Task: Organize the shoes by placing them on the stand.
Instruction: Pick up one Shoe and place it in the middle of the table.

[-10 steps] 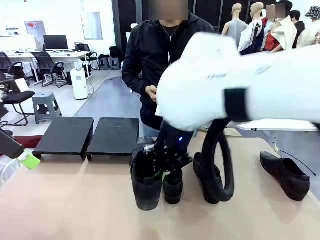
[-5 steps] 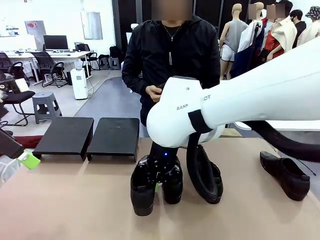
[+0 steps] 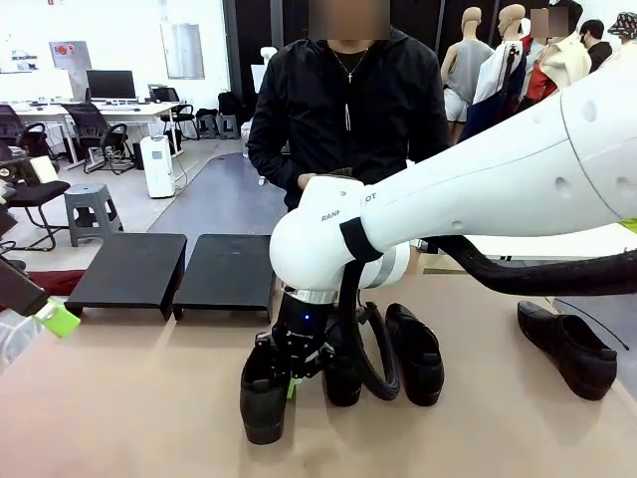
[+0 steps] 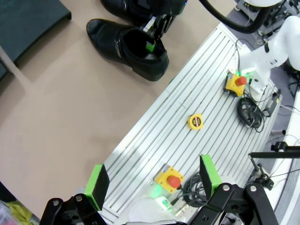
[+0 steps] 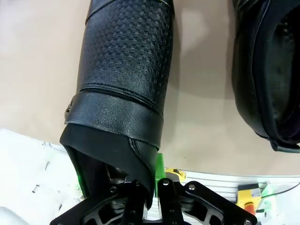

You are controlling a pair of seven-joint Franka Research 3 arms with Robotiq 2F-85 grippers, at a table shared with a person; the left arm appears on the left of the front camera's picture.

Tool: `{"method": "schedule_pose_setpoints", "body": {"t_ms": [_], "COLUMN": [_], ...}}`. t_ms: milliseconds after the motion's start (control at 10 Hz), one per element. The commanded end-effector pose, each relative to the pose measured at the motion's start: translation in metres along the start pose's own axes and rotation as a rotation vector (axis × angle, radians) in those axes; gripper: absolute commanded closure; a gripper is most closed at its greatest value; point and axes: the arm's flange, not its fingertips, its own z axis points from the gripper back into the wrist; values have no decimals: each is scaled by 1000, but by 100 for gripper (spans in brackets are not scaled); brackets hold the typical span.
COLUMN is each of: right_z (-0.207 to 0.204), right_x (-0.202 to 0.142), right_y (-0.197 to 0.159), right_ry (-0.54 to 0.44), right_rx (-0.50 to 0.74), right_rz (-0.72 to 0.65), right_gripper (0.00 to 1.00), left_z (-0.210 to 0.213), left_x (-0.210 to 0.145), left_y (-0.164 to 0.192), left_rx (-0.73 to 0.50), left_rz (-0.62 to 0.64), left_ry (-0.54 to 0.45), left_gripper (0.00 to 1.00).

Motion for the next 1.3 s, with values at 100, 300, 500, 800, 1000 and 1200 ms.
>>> {"method": "schedule_pose_setpoints", "body": {"t_ms": [100,300,500,800,1000,1200], "right_z": [8,22,42,73,81,84], "right_x": [0,-7,-22,-30,-30,-37], "right_y": [6,3,3,-16,-32,-22], "right_ry": [-14,-2,-32,-166,-239,-248], "right_rx": [6,53,87,-34,-143,-132], "right_rz": [-17,7,37,10,28,55], "right_gripper": [0,0,0,0,0,0], "left_z": [0,0,0,0,0,0], "left_x": [2,2,2,2,2,2], "left_y": [2,2,2,2,2,2], "left_rx": [-17,-17,-17,-17,-17,-17], "left_rz": [-16,-16,-16,-16,-16,-16], "left_ry": [-15,-15,-15,-15,-15,-15], "left_gripper": [0,0,0,0,0,0]}}
